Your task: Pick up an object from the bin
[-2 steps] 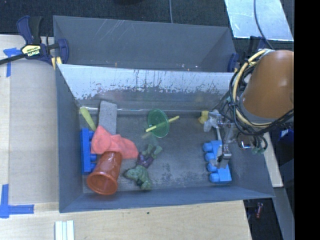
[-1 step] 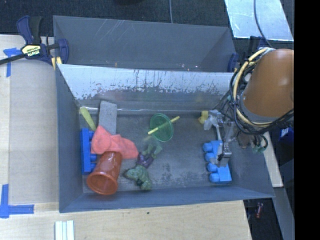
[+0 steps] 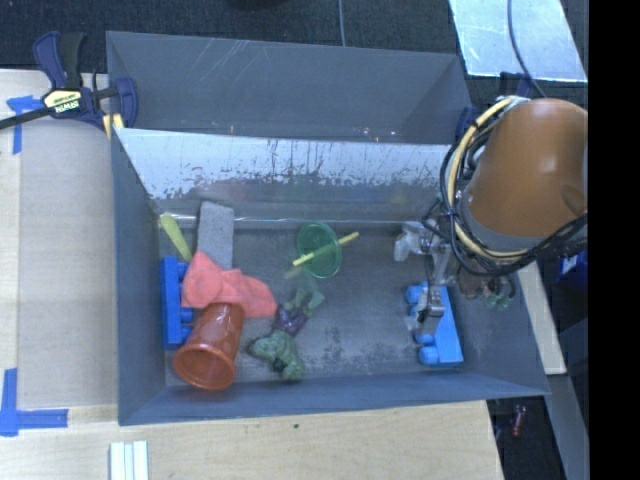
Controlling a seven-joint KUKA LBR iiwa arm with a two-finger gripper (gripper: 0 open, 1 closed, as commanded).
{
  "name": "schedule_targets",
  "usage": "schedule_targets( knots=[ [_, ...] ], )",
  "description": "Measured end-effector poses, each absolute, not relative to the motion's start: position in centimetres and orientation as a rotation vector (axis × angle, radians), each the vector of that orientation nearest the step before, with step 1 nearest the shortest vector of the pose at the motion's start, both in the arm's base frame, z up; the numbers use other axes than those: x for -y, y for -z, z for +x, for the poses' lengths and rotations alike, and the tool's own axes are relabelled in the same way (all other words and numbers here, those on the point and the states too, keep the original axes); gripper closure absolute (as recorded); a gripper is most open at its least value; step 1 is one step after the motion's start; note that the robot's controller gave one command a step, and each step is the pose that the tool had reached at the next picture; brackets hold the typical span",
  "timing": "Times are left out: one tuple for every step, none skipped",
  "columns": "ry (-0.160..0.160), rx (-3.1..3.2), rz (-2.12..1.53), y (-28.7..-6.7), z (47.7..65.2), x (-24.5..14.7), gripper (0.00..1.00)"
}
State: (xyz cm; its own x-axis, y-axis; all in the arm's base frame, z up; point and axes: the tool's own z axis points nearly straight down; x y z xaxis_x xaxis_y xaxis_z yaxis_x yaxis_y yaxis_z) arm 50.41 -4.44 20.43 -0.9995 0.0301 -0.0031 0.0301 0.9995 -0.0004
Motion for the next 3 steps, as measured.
schedule_targets(
  knots=[
    [0.000,-3.133,0.176,-19.8,49.4,4.9,0.00],
    [0.000,-3.116,0.328,-20.3,50.2,4.3,0.00],
    [0.002,-3.113,0.345,-20.8,50.5,-0.5,0.00]
  ],
)
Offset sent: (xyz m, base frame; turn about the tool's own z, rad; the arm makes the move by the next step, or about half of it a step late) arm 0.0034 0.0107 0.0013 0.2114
